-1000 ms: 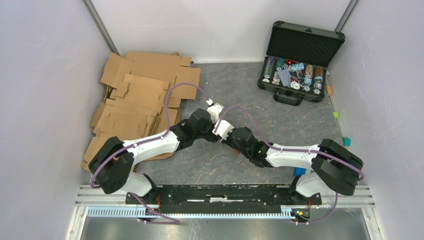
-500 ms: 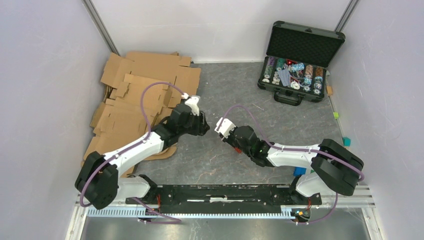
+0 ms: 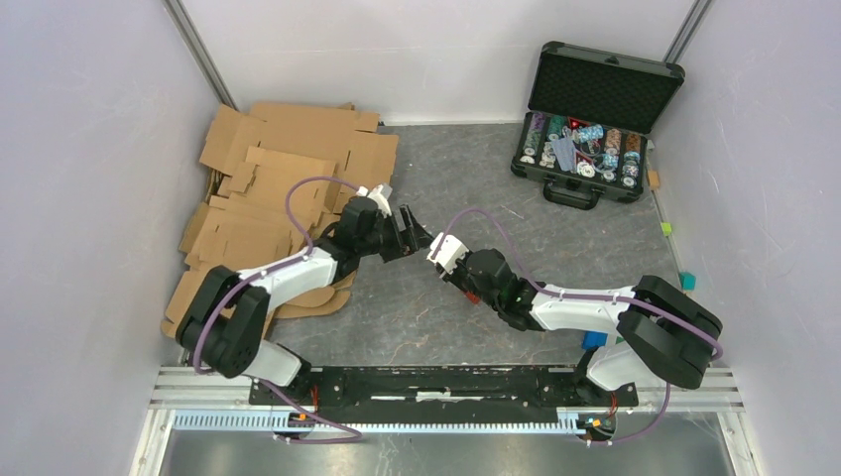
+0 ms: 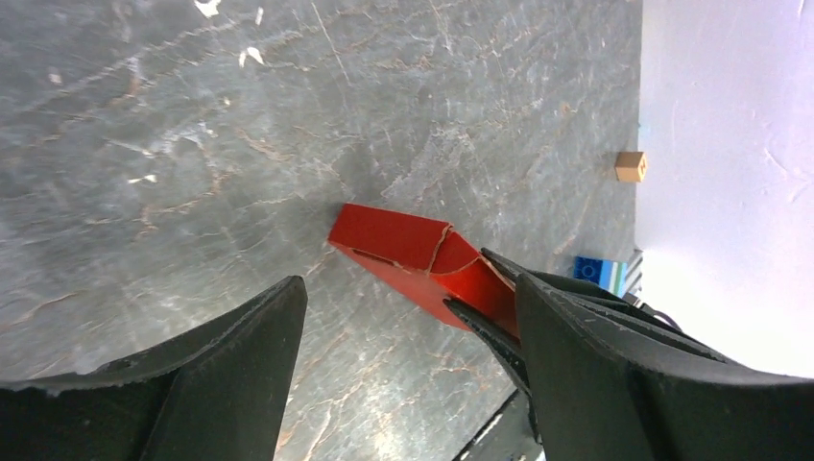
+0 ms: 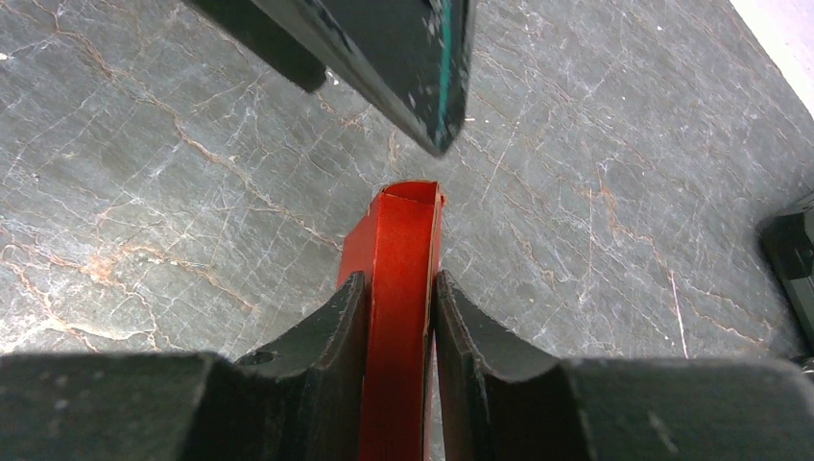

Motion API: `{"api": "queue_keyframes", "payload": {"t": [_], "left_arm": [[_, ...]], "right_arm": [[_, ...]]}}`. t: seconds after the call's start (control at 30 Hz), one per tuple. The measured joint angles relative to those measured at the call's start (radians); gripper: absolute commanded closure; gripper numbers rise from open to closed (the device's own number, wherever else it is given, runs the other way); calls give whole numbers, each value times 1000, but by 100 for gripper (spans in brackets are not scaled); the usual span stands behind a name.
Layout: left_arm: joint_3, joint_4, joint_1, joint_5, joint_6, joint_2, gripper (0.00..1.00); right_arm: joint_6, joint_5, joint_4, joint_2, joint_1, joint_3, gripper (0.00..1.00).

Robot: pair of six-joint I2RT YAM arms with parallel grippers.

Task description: Fold the paper box

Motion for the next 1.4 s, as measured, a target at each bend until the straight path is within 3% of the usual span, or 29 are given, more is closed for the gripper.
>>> {"api": "queue_keyframes", "payload": {"t": [0.27, 0.47, 0.57, 0.7, 0.93, 1.4], "left_arm": [[40, 69, -25, 59, -63, 111, 17], [69, 97, -29, 76, -72, 156, 34], [71, 105, -29, 83, -75, 187, 55], [71, 145, -30, 107, -98, 201, 66], [67, 187, -33, 108, -113, 211, 73], [-15, 392, -31, 93, -162, 260, 75]], "right_arm": [[0, -6, 2, 0, -1, -2, 98], [0, -8, 3, 0, -2, -2, 99], [0, -11, 3, 0, -3, -2, 98], [0, -15, 3, 0, -7, -2, 100], [1, -15, 4, 0, -12, -2, 100], [9, -30, 5, 0, -23, -2, 100]]}}
